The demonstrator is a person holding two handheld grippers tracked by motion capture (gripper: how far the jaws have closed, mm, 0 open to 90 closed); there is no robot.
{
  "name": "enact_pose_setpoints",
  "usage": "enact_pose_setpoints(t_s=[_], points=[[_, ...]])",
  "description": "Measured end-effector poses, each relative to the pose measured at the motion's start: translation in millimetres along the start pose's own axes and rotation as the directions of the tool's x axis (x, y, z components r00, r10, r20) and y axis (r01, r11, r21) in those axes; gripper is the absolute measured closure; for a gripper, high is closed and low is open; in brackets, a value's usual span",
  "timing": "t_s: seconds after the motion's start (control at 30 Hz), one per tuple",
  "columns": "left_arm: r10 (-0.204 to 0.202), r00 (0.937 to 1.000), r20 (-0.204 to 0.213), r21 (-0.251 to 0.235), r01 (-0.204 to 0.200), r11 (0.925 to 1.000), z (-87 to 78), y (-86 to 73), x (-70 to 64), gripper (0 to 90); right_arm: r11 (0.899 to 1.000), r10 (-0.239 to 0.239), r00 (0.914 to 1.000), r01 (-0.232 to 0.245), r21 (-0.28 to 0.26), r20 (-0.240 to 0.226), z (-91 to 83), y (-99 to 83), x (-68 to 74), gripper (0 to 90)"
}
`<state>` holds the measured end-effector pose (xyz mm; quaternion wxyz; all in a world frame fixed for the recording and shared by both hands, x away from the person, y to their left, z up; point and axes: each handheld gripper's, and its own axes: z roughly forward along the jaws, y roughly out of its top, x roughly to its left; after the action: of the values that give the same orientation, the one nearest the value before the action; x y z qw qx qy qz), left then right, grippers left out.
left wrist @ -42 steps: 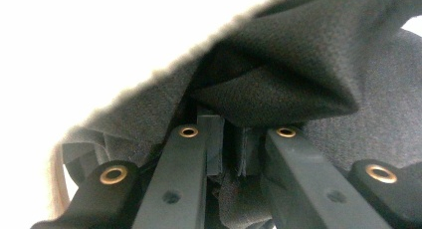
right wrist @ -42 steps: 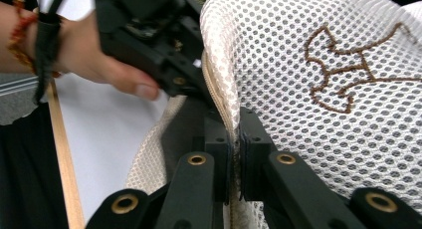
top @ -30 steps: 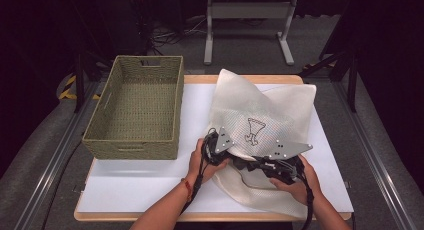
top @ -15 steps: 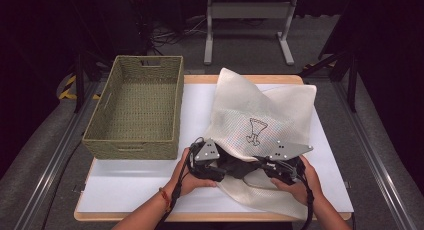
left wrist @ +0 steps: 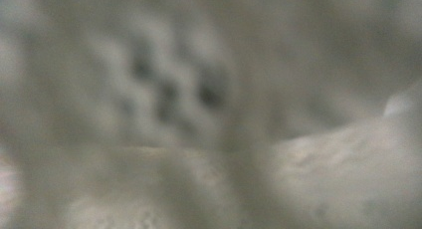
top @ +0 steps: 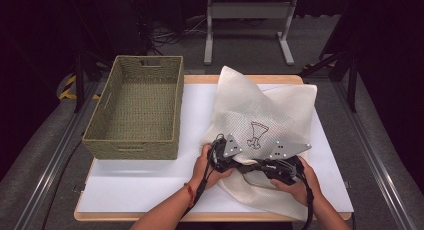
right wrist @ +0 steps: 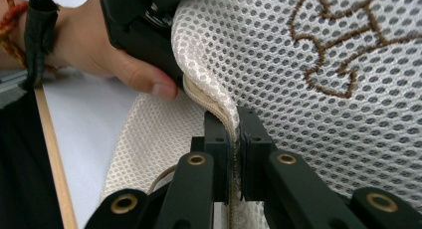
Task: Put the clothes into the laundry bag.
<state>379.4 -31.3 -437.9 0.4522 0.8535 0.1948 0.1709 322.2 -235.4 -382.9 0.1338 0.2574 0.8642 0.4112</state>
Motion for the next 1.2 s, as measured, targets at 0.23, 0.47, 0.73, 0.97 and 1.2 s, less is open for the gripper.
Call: enact_pose_setpoints(t_s=[0.23,0.47,0.73,0.97,1.2], points=[[0.023,0.9904,-0.136,-0.009,-0.024,0.9997,3.5,4.4,8.3,82.8,1.000,-0.011,0.9996,0.011,0.022,0.027,4.8,-1.3,0.5,85.2],[0.002,0.9920,-0.126,-0.017,-0.004,0.9998,1.2,1.6,15.4,79.4,0.998,-0.038,0.9977,0.035,0.053,0.056,11.1,-3.3,3.0,85.3],[0.034,0.9994,-0.005,0.013,-0.034,0.9993,-19.4,-8.9,16.4,68.1,0.997,-0.057,0.9958,0.052,0.058,0.072,15.5,-5.3,3.7,85.4],[0.016,0.9920,0.126,0.030,-0.020,0.9993,-36.1,-17.4,8.7,39.2,0.999,-0.039,0.9979,0.038,0.020,0.053,8.8,-3.3,4.9,85.3],[0.026,0.9991,0.032,0.092,-0.029,0.9953,-3.8,-6.8,0.8,43.7,0.999,-0.042,0.9978,0.040,0.028,0.052,10.6,-1.6,8.1,85.1]])
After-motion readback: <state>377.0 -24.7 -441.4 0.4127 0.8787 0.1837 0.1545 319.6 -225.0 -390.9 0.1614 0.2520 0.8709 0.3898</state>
